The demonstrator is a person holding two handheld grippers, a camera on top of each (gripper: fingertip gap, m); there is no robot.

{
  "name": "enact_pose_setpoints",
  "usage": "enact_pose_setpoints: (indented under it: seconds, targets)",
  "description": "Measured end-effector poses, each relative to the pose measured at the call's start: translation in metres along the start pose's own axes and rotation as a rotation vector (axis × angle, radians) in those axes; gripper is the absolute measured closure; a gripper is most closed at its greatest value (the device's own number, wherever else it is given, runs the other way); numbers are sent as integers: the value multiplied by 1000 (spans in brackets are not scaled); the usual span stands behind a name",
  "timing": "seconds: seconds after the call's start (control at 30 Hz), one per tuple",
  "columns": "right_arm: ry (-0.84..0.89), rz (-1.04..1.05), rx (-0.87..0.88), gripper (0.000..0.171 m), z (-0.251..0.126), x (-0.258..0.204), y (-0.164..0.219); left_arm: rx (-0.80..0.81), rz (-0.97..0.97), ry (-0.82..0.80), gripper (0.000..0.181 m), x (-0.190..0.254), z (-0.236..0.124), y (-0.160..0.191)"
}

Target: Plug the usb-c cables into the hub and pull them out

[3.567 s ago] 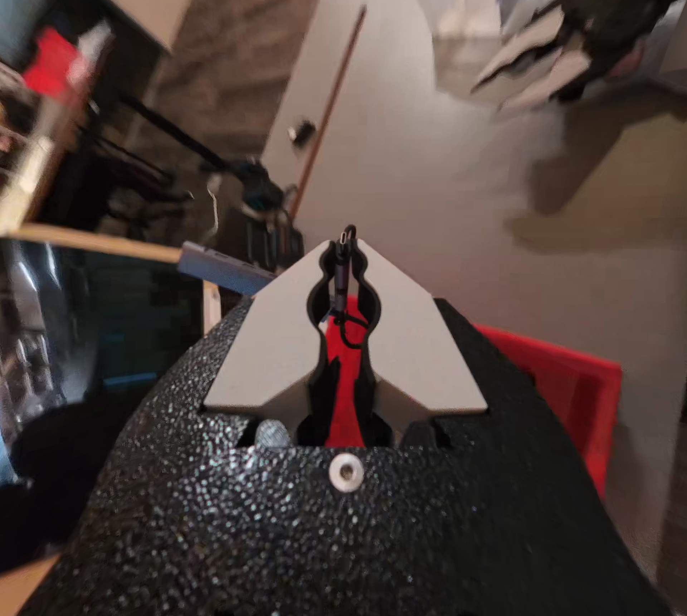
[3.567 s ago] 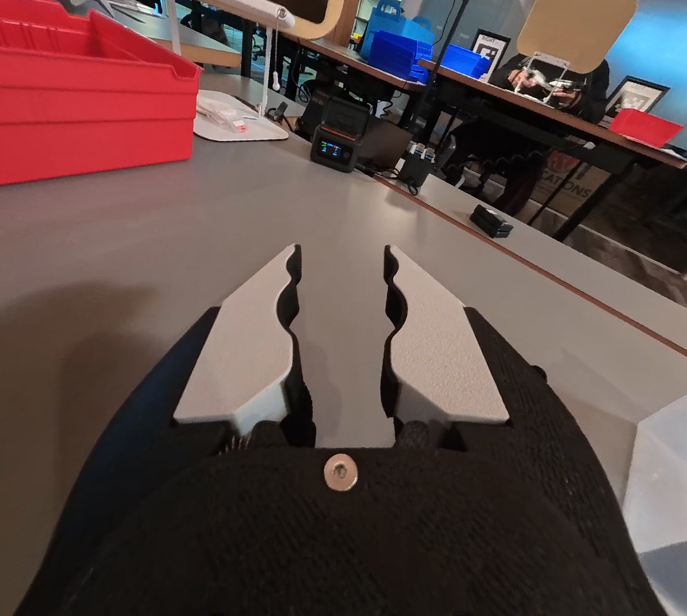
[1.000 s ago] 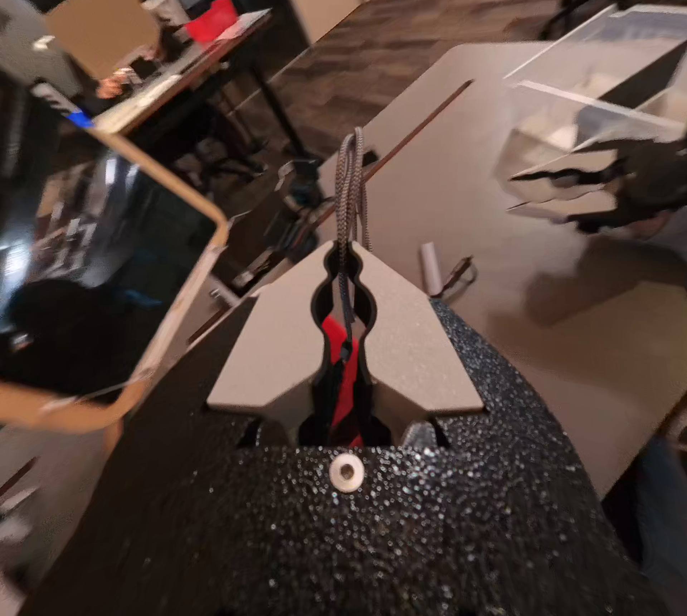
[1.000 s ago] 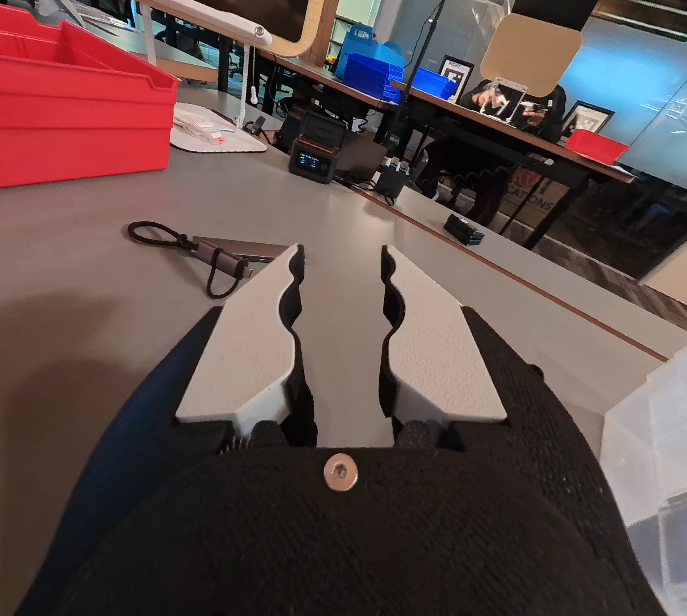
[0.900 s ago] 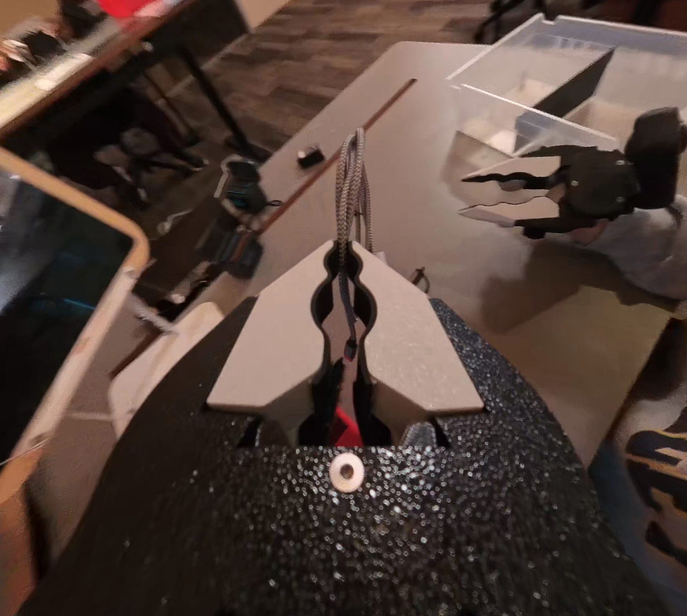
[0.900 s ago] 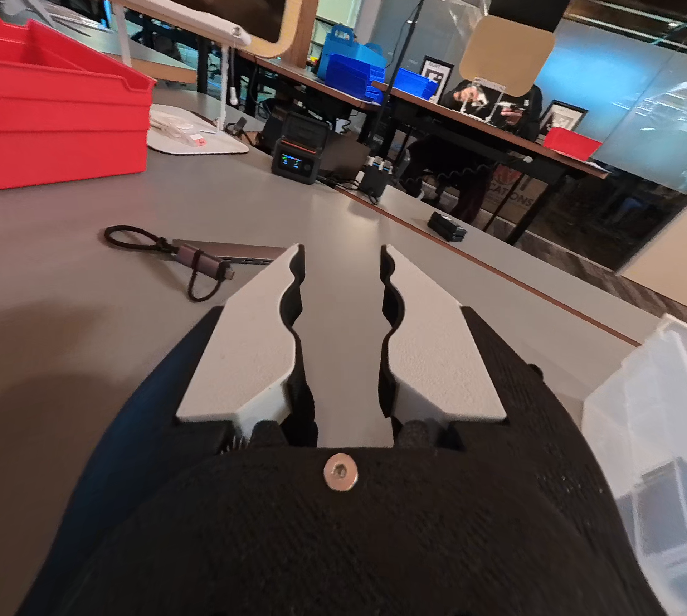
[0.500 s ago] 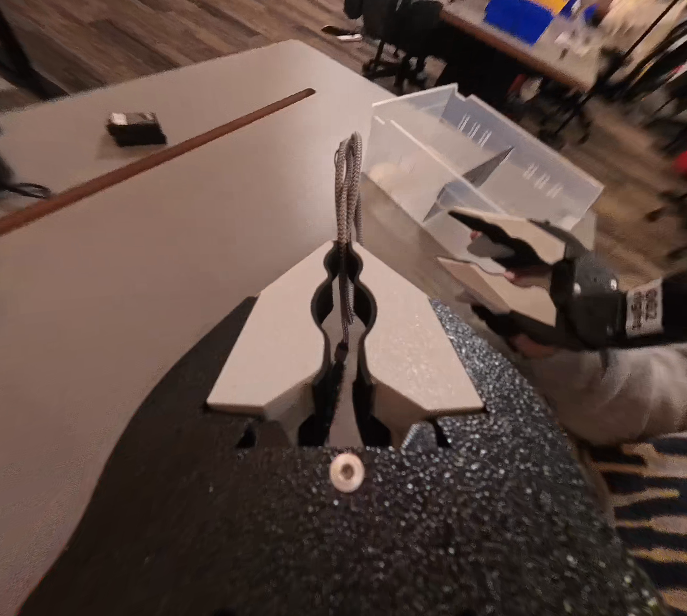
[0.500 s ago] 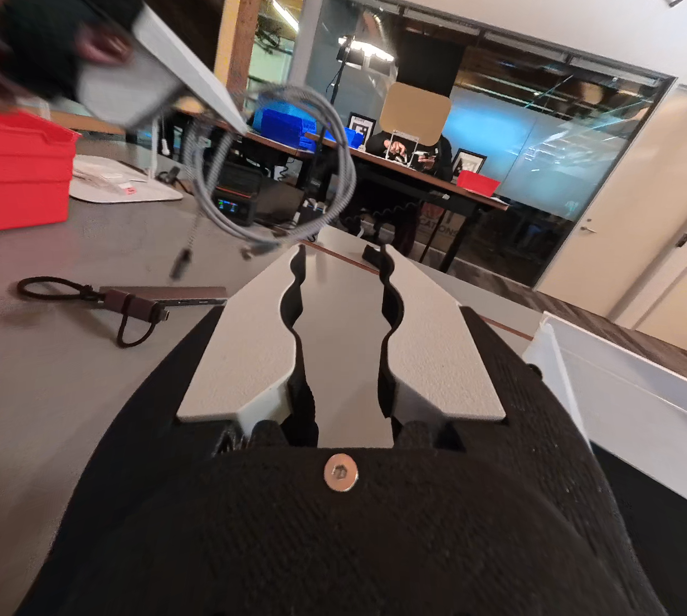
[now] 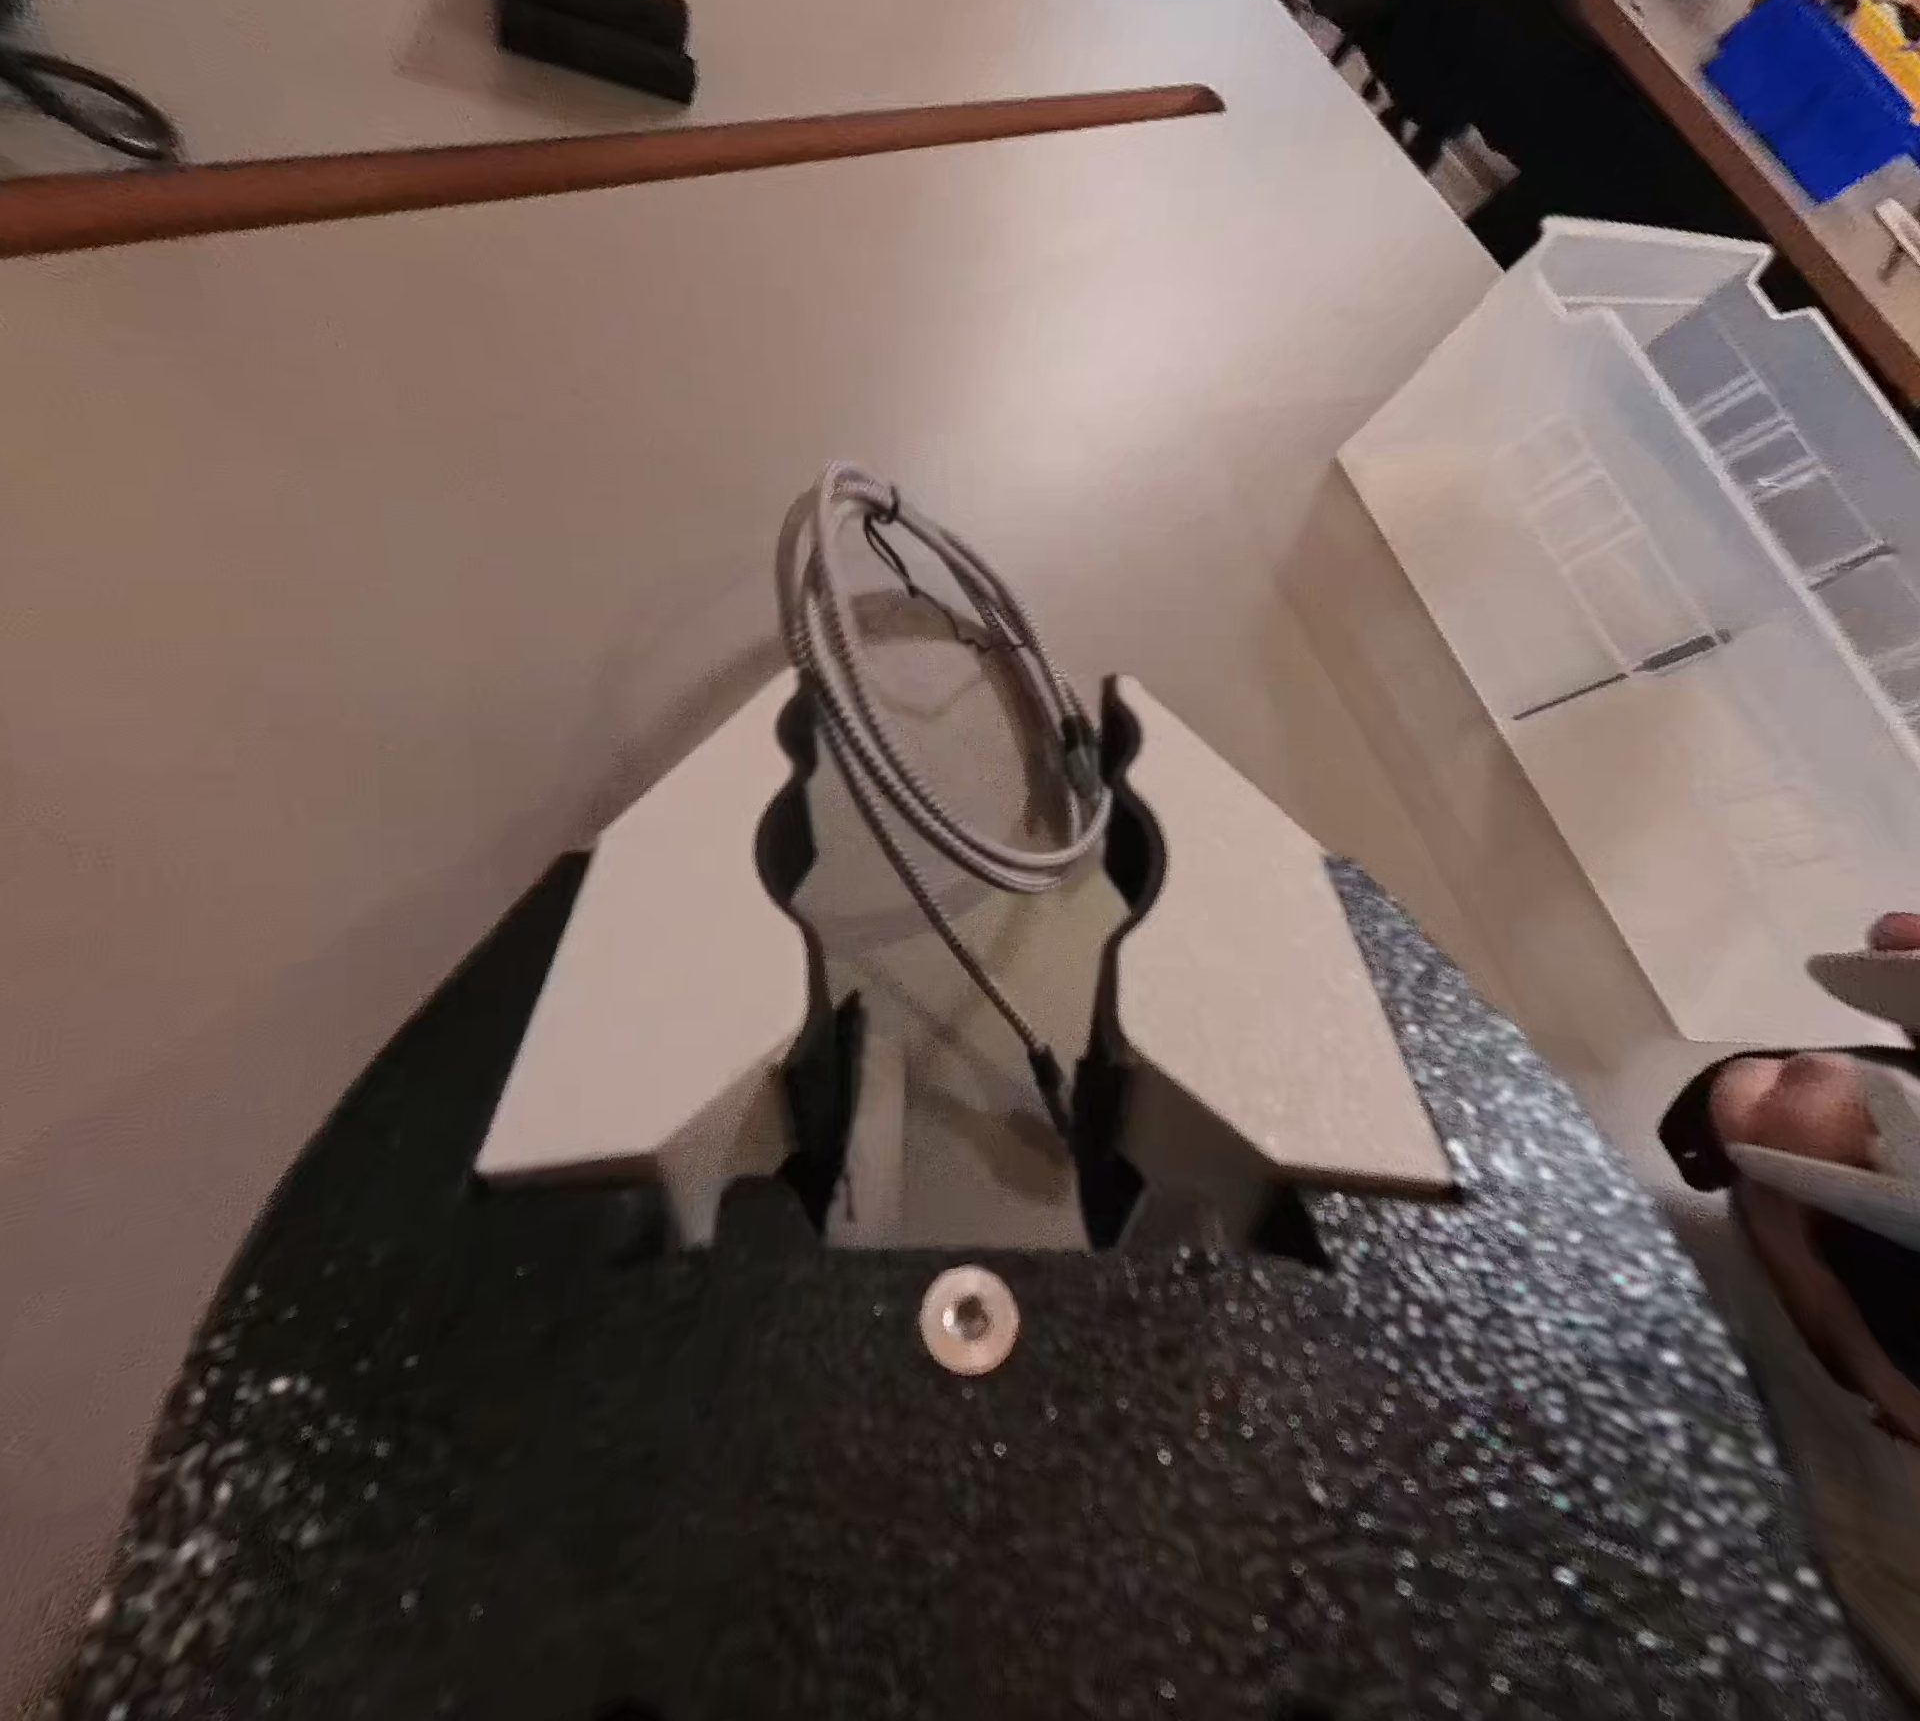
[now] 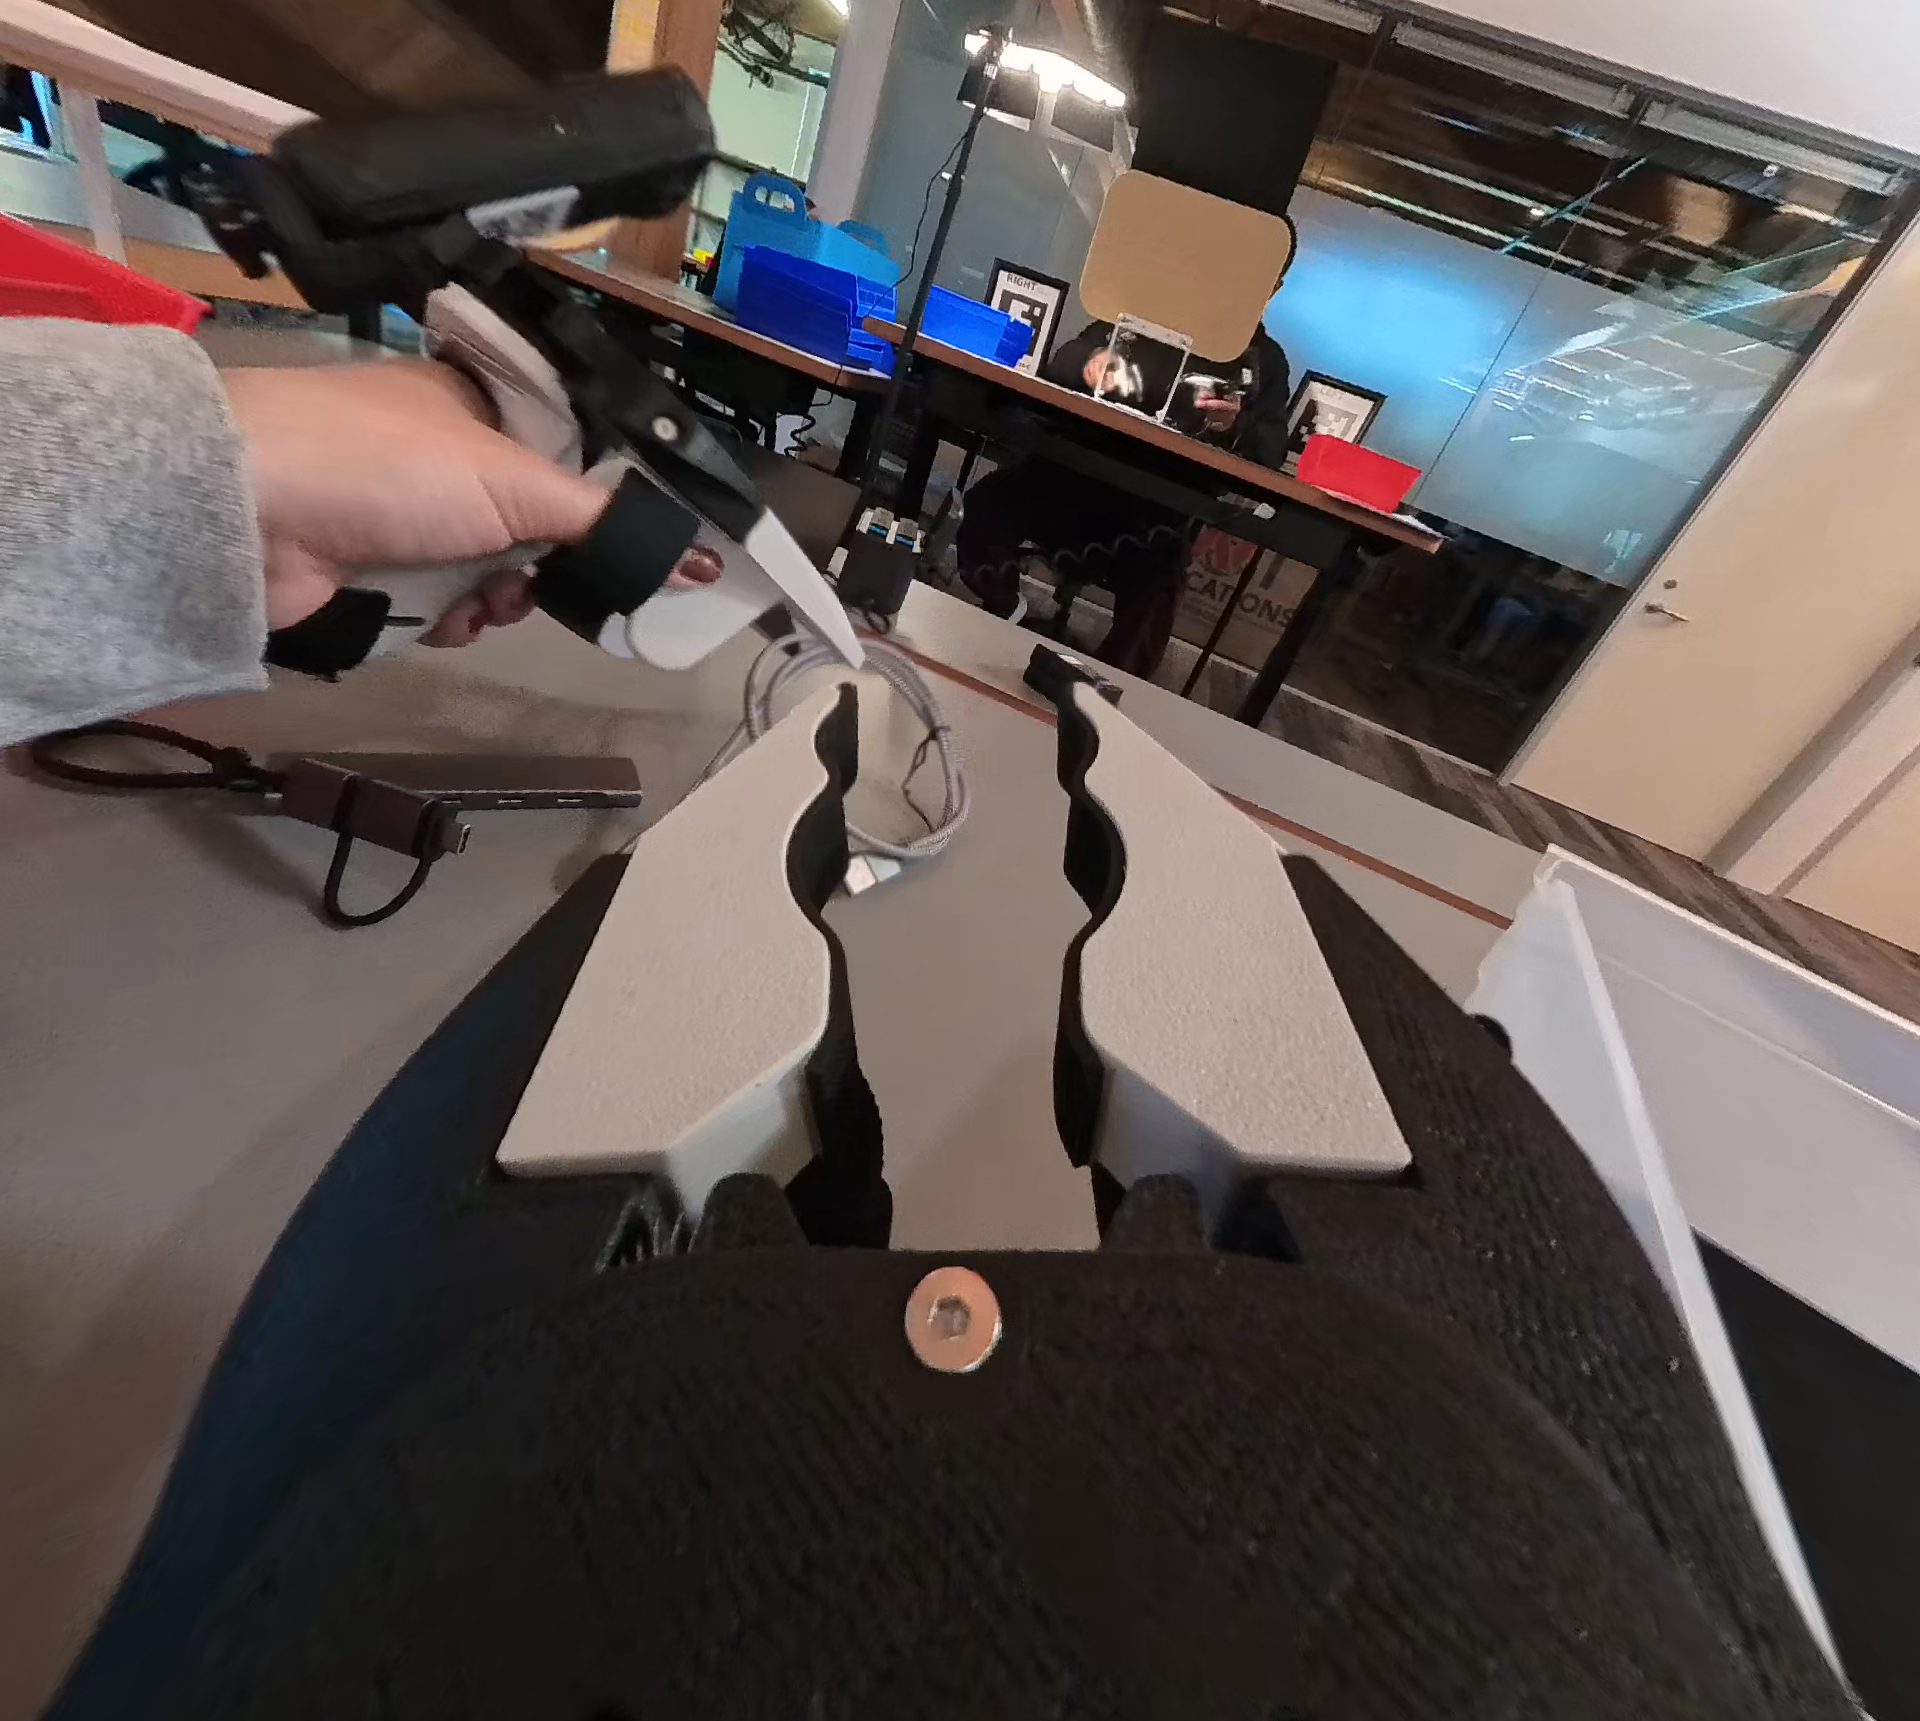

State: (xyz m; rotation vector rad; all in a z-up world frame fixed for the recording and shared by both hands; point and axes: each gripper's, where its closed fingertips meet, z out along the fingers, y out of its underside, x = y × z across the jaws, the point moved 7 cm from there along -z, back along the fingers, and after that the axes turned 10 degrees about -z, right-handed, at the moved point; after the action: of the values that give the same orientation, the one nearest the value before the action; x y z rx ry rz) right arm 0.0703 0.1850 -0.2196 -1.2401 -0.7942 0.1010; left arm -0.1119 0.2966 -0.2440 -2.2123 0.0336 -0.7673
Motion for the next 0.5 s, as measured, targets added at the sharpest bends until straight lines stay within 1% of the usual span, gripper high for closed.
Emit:
enact_pose_setpoints:
  seconds: [0.03,0.13,0.2,0.23,0.37,0.5]
  targets:
    - [-4,3,-2,134,1,-1,0,31,25,-27,123,-1,-9,2]
    - [-18,2,-4,134,2,-3,1,54,132,-108,127,-3,-37,18]
    - [-32,-1,-4,134,3,-6,0,9,177,-124,131,-2,-52,35]
    - [-40,-4,-6,134,4,-8,0,-45,194,-128,133,-1,-57,45]
    - [-67,-18,-19,134,7,-13,2,-276,241,-193,131,-9,-64,81]
    - [-106,-22,-31,133,9,-19,5,-335,286,-232,146,-16,-62,90]
